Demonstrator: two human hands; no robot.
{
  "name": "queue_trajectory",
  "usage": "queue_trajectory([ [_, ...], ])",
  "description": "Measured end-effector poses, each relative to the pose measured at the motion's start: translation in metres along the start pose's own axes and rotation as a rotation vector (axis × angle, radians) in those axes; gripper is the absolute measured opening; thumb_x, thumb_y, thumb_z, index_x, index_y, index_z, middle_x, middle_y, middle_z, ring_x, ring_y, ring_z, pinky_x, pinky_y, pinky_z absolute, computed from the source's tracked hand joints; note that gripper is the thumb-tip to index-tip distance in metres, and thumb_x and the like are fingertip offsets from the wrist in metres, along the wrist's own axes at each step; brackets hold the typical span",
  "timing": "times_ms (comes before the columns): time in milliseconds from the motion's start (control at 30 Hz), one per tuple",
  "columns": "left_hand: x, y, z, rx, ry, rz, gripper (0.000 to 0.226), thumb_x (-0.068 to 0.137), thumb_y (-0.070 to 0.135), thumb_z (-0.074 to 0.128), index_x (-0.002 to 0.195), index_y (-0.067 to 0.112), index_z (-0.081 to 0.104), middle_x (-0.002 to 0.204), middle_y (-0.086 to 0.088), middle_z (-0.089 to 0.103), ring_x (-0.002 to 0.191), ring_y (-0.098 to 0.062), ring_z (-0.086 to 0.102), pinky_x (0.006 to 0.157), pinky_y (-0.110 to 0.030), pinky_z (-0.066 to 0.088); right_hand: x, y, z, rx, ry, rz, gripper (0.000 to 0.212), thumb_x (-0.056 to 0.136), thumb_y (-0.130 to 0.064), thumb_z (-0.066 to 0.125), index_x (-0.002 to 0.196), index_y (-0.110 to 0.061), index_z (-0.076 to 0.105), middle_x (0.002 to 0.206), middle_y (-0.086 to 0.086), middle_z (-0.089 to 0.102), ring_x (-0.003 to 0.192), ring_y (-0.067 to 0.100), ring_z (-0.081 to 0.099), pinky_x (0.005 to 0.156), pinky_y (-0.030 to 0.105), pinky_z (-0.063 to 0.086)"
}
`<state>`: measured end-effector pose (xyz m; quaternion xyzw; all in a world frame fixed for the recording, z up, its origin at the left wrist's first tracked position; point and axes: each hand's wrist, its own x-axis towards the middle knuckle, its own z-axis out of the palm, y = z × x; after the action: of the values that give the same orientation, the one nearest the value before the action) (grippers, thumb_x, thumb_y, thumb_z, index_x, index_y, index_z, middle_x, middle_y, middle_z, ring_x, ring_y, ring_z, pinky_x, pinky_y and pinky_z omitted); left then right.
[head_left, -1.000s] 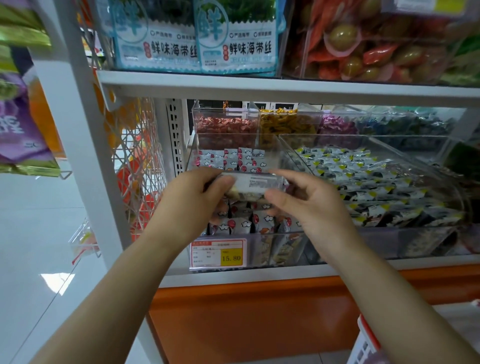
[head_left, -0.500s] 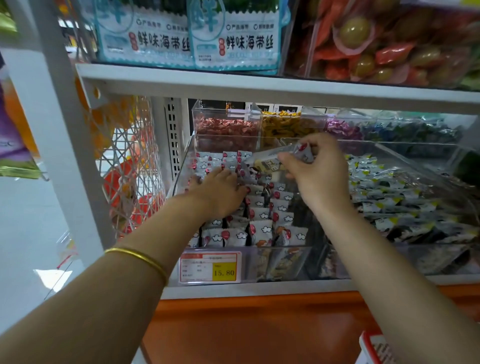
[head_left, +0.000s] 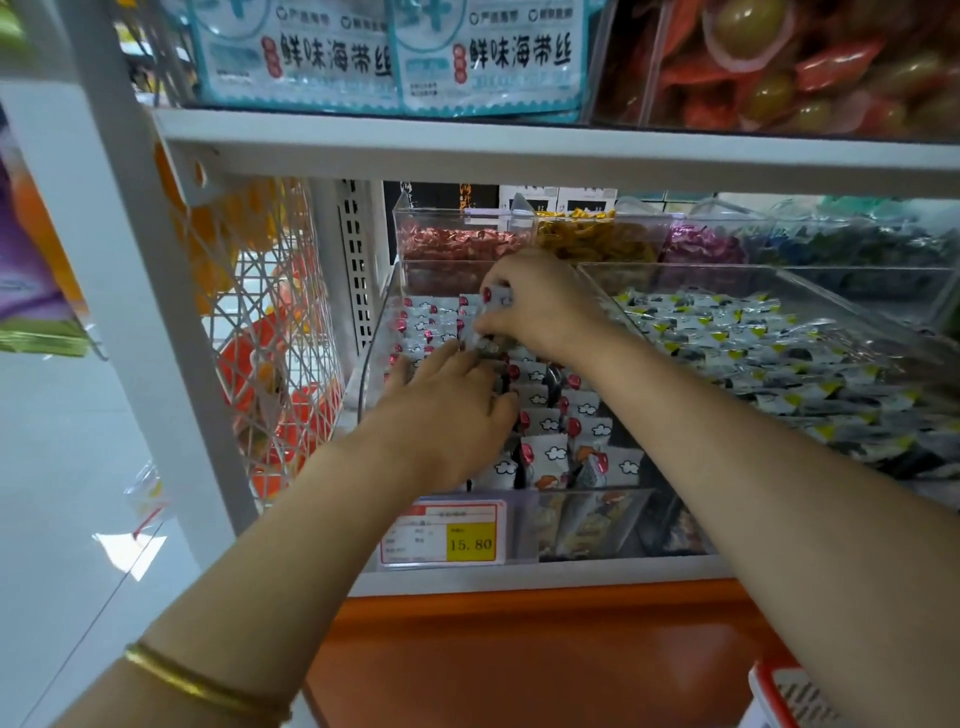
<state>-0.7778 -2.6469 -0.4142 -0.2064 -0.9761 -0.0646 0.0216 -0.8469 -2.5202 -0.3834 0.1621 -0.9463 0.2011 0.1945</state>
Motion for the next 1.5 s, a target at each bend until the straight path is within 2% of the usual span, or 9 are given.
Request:
queue_trajectory([
  [200,-0.011,0.0,0.006,0.022,-0.014,-0.012,0.061,0.099,0.044,0.014,0.15,0.012,0.009,0.159,-0.005,-0.001,0.145,-0.018,-0.008,0.118,-0.044,-0.002,0.004,0.005,0.014,-0.261,-0.33,-0.041,0.024,0.095,-0.02,0.05,0.111,-0.022,0.068,0.121,0.0,0.062,0.121,0.024,0.044,0.101,0.045,0.036],
  [400,-0.015,-0.001,0.006,-0.023,-0.01,0.0,0.06,0.098,0.045,0.013,0.15,0.016,0.008,0.159,-0.001,-0.004,0.145,-0.016,-0.01,0.117,-0.041,-0.005,0.024,0.007,0.009,-0.018,0.009,0.062,0.025,0.092,-0.002,0.05,0.108,-0.012,0.066,0.116,0.005,0.065,0.104,0.018,0.059,0.086,0.027,0.046],
  [633,-0.017,0.0,0.006,-0.063,0.014,-0.005,0.059,0.099,0.043,0.016,0.149,0.012,0.013,0.159,-0.005,0.002,0.145,-0.018,-0.006,0.115,-0.038,-0.005,0.036,0.008,0.038,-0.355,-0.086,0.026,0.013,0.086,-0.028,0.065,0.095,-0.02,0.068,0.111,0.001,0.063,0.12,0.027,0.042,0.095,0.041,0.04],
  [867,-0.02,0.0,0.001,-0.224,0.12,0.01,0.047,0.1,0.032,0.027,0.138,0.006,0.037,0.15,-0.01,0.028,0.14,-0.021,0.018,0.116,-0.034,0.016,0.02,0.006,0.014,0.239,0.264,0.137,0.01,0.09,-0.008,0.057,0.084,-0.004,0.064,0.09,0.006,0.066,0.087,0.021,0.061,0.08,0.036,0.049],
  [1000,-0.028,0.003,-0.003,-0.477,0.242,-0.038,0.024,0.099,0.019,0.034,0.105,0.005,0.053,0.105,-0.005,0.05,0.097,-0.02,0.046,0.07,-0.013,0.03,-0.012,0.003,-0.004,0.415,0.443,0.225,0.009,0.091,-0.006,0.057,0.088,0.002,0.059,0.093,0.01,0.061,0.088,0.024,0.057,0.078,0.033,0.047],
  [1100,-0.038,0.001,-0.005,-0.556,0.38,-0.059,0.03,0.099,0.015,0.037,0.125,0.008,0.05,0.11,-0.002,0.05,0.077,-0.008,0.041,0.056,-0.005,0.032,-0.044,-0.002,-0.013,0.529,0.539,0.299,0.007,0.092,-0.009,0.057,0.085,-0.007,0.054,0.093,0.009,0.061,0.082,0.029,0.062,0.073,0.04,0.053],
  [1267,-0.055,0.004,-0.009,-0.841,0.425,-0.107,0.036,0.099,0.015,0.041,0.134,0.021,0.045,0.093,0.013,0.054,0.06,0.007,0.049,0.048,0.002,0.034,-0.1,-0.022,-0.023,0.741,0.597,0.344,0.013,0.092,-0.011,0.058,0.08,-0.013,0.053,0.084,0.005,0.061,0.055,0.013,0.063,0.051,0.015,0.049],
  [1367,-0.061,0.008,-0.013,-0.891,0.447,-0.087,0.019,0.097,0.02,0.044,0.09,0.036,0.05,0.078,0.014,0.048,0.079,-0.027,0.063,0.054,-0.015,0.043,-0.122,-0.034,-0.029,0.887,0.531,0.349,0.017,0.093,-0.009,0.056,0.078,-0.016,0.053,0.082,0.003,0.06,0.056,0.009,0.064,0.058,0.023,0.056],
  [1500,-0.068,0.001,-0.018,-0.979,0.474,-0.171,0.035,0.096,0.022,0.048,0.129,0.013,0.053,0.096,0.008,0.063,0.088,-0.011,0.065,0.071,-0.016,0.051,-0.138,-0.04,-0.033,1.215,0.472,0.438,0.007,0.093,-0.006,0.054,0.087,-0.004,0.058,0.08,0.009,0.061,0.056,0.009,0.065,0.057,0.022,0.055],
])
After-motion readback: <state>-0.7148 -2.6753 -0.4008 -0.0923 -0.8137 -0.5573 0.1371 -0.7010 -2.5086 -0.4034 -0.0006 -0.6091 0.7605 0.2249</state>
